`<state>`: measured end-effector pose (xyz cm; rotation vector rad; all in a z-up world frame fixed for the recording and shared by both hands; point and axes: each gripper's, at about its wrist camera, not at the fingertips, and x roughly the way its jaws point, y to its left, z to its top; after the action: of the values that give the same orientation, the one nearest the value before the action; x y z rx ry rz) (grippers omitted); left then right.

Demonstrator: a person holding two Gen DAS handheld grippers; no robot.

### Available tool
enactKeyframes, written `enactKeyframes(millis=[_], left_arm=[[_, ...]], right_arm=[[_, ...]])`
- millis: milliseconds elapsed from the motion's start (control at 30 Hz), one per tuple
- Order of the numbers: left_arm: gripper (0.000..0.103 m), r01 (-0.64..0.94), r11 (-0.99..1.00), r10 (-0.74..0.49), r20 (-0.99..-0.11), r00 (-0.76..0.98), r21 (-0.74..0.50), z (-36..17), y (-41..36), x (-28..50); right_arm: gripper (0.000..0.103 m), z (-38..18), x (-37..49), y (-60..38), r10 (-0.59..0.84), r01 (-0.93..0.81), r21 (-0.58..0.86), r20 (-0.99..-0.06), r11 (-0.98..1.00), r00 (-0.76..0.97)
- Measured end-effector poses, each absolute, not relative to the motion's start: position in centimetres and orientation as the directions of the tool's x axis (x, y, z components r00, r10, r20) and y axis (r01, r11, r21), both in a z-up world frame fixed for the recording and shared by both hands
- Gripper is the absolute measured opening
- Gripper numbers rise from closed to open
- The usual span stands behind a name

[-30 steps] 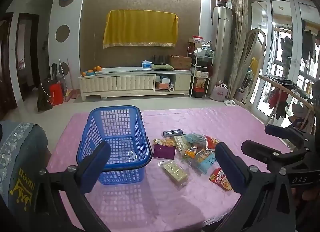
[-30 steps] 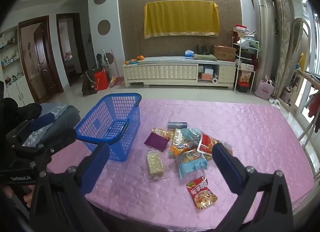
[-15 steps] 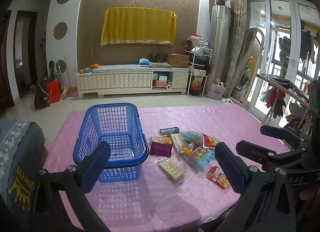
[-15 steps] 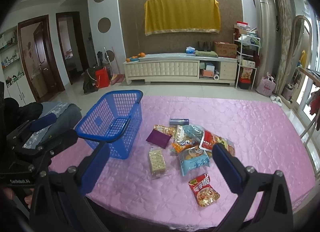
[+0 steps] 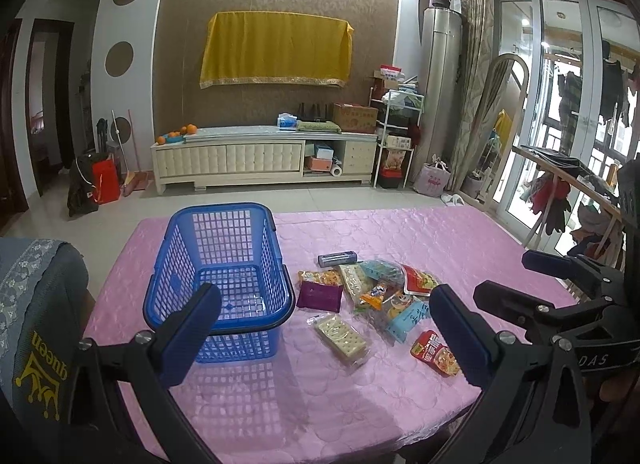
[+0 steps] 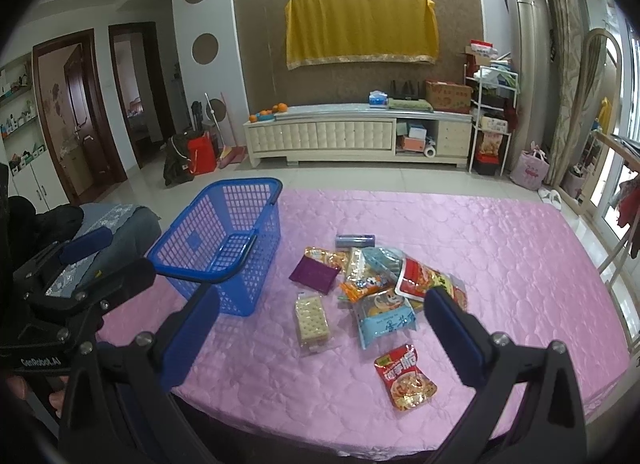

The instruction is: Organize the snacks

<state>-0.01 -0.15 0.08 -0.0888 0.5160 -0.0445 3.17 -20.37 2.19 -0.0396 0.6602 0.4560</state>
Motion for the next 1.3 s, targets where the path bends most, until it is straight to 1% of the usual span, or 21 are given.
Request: enactKeyframes(millis=[1300], left_arm=[[0.103,0.018,0.995,-0.067,-0.500,0.863,-0.102,0.17,0.15,-0.15]], right_arm=[[0.103,2.22,3.25,-20.04,0.402,-0.430,0.105,-0.600,0.897,0.692]])
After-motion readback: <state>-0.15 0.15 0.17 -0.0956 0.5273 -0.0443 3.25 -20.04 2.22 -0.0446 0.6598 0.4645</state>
